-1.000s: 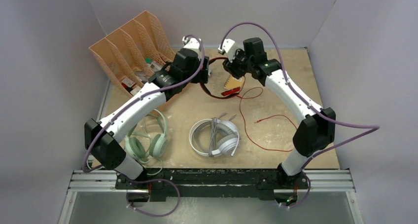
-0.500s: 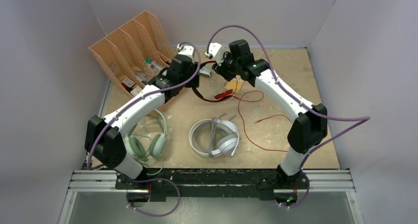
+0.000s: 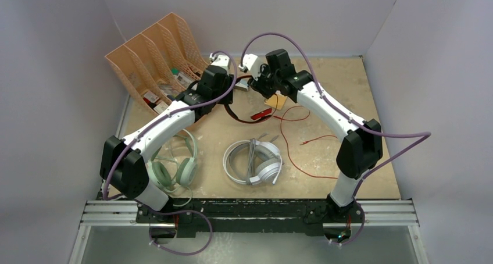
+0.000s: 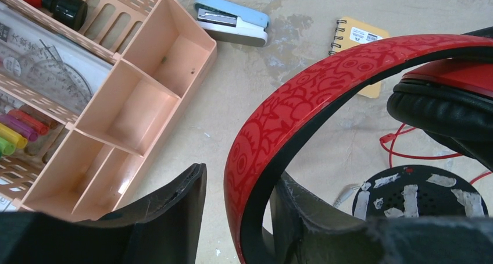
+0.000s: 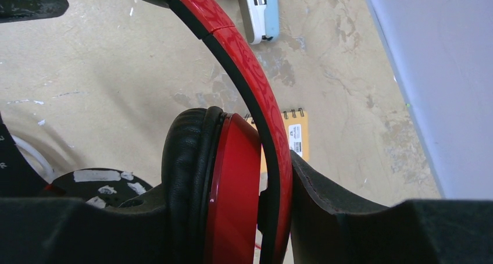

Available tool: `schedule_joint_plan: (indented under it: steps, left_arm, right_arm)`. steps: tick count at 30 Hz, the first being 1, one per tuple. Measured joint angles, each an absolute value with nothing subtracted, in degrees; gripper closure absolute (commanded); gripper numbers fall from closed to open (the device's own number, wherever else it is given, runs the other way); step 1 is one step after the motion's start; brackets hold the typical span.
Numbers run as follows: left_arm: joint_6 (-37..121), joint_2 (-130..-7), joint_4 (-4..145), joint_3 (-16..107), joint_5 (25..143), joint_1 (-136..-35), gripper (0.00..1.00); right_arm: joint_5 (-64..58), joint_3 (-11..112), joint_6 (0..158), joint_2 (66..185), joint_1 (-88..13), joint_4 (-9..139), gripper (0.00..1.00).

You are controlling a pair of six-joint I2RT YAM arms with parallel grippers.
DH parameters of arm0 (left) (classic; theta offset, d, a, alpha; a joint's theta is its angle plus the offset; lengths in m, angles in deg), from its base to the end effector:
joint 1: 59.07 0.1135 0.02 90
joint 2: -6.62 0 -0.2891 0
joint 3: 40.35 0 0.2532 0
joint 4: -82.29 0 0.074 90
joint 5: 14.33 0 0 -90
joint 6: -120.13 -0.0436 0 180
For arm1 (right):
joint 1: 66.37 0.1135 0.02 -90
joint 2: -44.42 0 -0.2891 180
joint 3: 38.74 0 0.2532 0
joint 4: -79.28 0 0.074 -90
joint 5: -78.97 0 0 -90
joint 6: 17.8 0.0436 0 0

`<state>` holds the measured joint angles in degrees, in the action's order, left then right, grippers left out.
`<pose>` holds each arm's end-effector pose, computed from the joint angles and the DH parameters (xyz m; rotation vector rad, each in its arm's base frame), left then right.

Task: Wrap the headphones
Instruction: Pick up the headphones from the center of the board.

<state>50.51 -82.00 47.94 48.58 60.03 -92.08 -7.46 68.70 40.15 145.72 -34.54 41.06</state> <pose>0.3103 -0.1875 0.3390 0.0804 2.1489 -0.2487 0.3622 0.2280 0.3617 -1.1579 1.7880 0.0641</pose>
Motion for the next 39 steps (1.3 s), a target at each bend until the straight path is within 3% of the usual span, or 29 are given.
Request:
schedule_joint_plan:
  steps: [5,12,20,24,31,33,39]
  left_arm:
    - [50.47,-82.00,47.90,48.49,60.01,-92.08,0.46]
    - [50.45,-82.00,47.72,48.45,60.01,-92.08,0.51]
    - [49.97,-82.00,47.53,48.45,60.01,-92.10,0.83]
    - [48.17,-82.00,47.35,48.45,59.85,-92.37,1.00]
    - [46.66,-81.45,47.07,48.45,59.77,-92.85,1.00]
    - [47.10,-81.23,46.91,48.45,59.13,-92.72,1.00]
    - [49.09,-81.03,42.94,50.00,55.33,-92.02,1.00]
  right_arm:
    - [-7.46,68.70,40.28,145.67,-33.95,41.08,1.00]
    - [-7.44,68.70,40.39,145.45,-33.25,41.10,1.00]
    - [-7.02,68.70,41.59,143.42,-32.99,41.30,0.99]
    - [-7.29,68.65,42.23,141.98,-32.90,41.56,0.75]
    - [-10.08,66.90,48.91,138.59,-32.14,41.21,0.25]
    - [-10.70,66.90,51.93,136.80,-32.31,40.92,0.02]
    - [-10.21,66.90,60.45,127.75,-35.83,40.64,0.01]
